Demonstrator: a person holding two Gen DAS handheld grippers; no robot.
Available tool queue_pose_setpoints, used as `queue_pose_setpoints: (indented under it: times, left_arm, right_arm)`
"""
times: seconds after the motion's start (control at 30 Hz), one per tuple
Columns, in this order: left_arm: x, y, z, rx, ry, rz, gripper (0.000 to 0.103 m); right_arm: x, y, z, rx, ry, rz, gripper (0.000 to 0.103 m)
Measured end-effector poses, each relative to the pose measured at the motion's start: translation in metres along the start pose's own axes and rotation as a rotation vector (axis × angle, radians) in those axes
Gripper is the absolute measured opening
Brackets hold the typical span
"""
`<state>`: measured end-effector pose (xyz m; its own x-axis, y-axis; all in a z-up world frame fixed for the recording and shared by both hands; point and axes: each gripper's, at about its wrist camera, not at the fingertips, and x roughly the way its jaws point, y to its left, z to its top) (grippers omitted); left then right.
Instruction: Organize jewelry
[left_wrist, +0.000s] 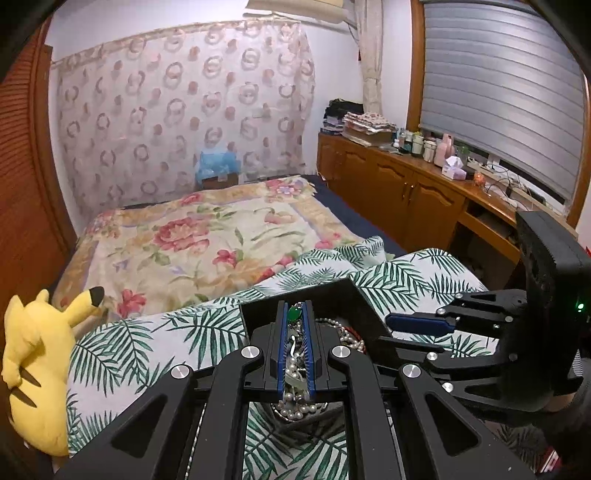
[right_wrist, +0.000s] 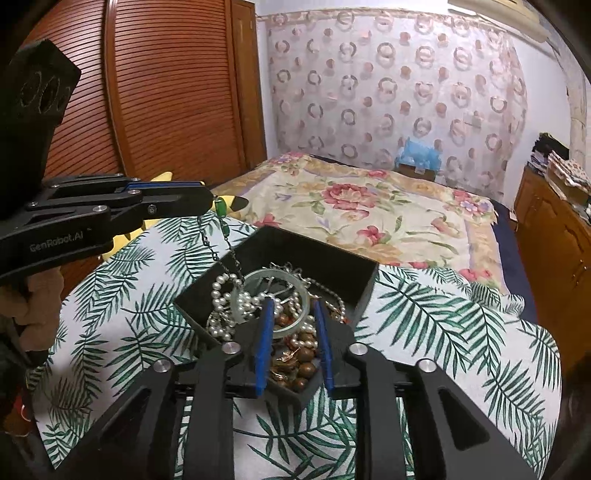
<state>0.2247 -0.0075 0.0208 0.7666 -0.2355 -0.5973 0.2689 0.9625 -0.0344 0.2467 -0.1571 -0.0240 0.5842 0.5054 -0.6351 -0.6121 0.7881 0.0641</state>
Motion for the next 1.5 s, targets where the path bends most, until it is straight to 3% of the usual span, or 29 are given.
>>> queue_pose_setpoints:
  times: [0.47, 0.73, 0.83, 0.9, 1.07, 1.5]
  left_arm:
    - [0.012, -0.001, -0.012, -0.012, 0.040, 0.036, 0.010]
    - [-0.001, -0.006, -0.028, -0.030, 0.041, 0.047, 0.038]
    - [-0.010, -0.007, -0.036, -0.041, 0.030, 0.061, 0.060]
    - [-0.016, -0.008, -0.042, -0.054, 0.029, 0.077, 0.081]
    - [-0.034, -0.009, -0.060, -0.069, 0.022, 0.139, 0.094]
    - [-0.098, -0.022, -0.091, -0.110, -0.047, 0.182, 0.095]
  right_arm:
    - [-0.033, -0.001, -0.025, 0.048, -0.023, -0.060, 0.032]
    - [-0.053, 0.004, -0.036, 0.062, -0.043, -0.099, 0.032]
    - [-0.059, 0.006, -0.042, 0.071, -0.046, -0.118, 0.032]
    - [-0.062, 0.007, -0.047, 0.082, -0.049, -0.129, 0.032]
    - [-0.072, 0.014, -0.057, 0.110, -0.070, -0.159, 0.055]
    - [-0.117, 0.039, -0.071, 0.148, -0.157, -0.221, 0.089]
